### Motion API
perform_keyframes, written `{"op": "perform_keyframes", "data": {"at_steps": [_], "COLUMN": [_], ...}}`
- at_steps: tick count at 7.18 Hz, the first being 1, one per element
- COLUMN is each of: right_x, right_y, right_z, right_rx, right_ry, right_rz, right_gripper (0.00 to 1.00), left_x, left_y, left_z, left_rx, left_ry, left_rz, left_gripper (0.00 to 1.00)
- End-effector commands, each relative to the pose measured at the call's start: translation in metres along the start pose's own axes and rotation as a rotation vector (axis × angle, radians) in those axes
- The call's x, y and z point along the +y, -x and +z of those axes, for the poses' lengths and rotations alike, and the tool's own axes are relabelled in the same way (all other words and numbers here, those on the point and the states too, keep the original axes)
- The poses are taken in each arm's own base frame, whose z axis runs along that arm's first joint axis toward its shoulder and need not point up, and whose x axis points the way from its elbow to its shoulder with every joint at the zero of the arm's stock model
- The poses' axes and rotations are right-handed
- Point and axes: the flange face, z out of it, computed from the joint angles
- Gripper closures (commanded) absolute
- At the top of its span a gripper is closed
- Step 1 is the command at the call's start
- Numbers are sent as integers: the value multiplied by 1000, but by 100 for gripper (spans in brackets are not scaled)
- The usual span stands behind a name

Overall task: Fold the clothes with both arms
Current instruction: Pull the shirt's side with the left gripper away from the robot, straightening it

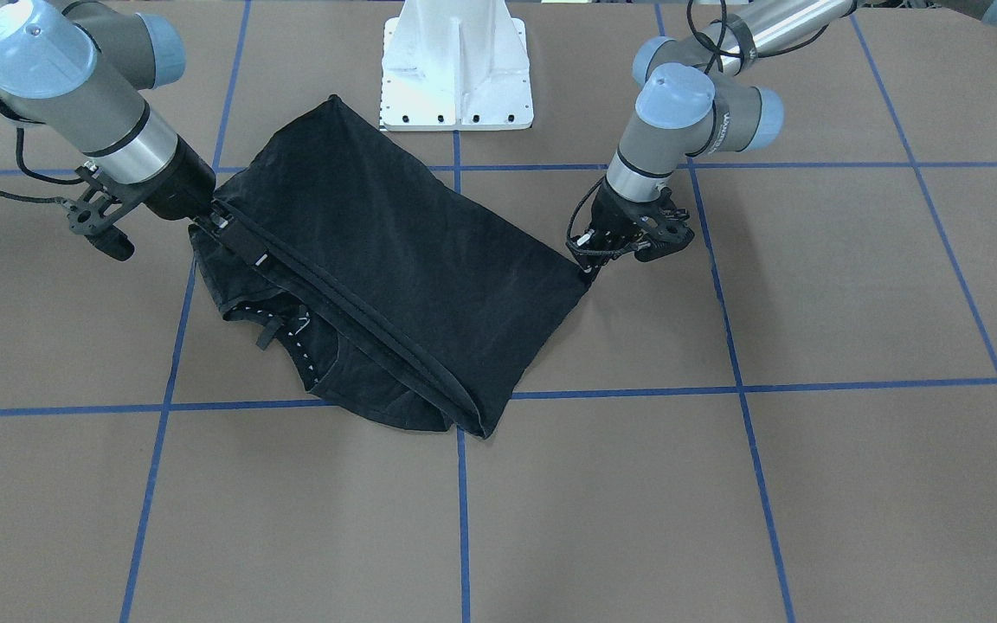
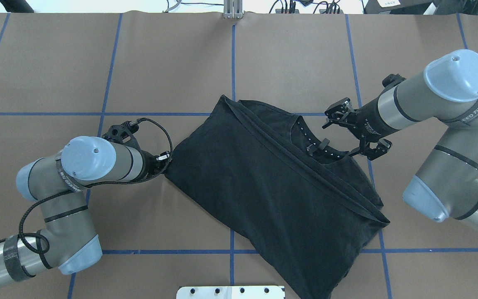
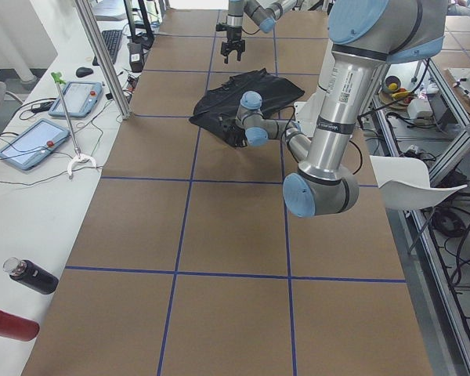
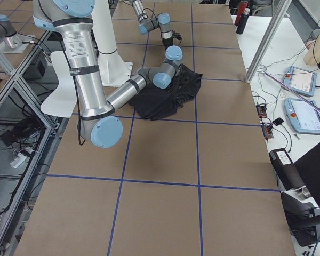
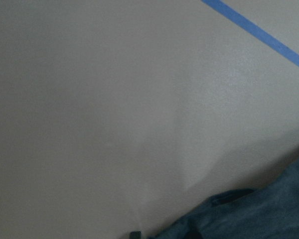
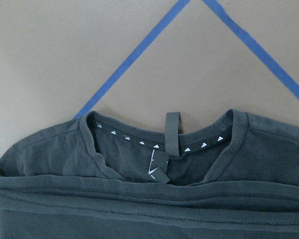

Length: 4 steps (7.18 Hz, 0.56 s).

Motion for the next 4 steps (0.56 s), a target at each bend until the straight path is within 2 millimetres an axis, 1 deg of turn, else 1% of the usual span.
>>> {"op": "perform_keyframes", "data": {"at_steps": [1,2,3,4], "right_x": [-2,-7,-13,-14], "right_y": [0,1,0,0], "right_z": [-1,-4,-3,-2], "right_rx": [-1,-5,-3,-6], "right_ry": [-4,-12,-21,-33], "right_rz": [2,9,15,16], "right_gripper": [0,0,0,0], "left_x": [2,-10,-36,-85], "left_y": [-9,-9,-12,-14], "left_z": [-18,-25,-31,-45], "left_rx": [34,40,44,50], "left_ry": [3,-14,-54,-122], "left_rz": [9,16,85,147], "left_gripper": [100,100,100,100]}}
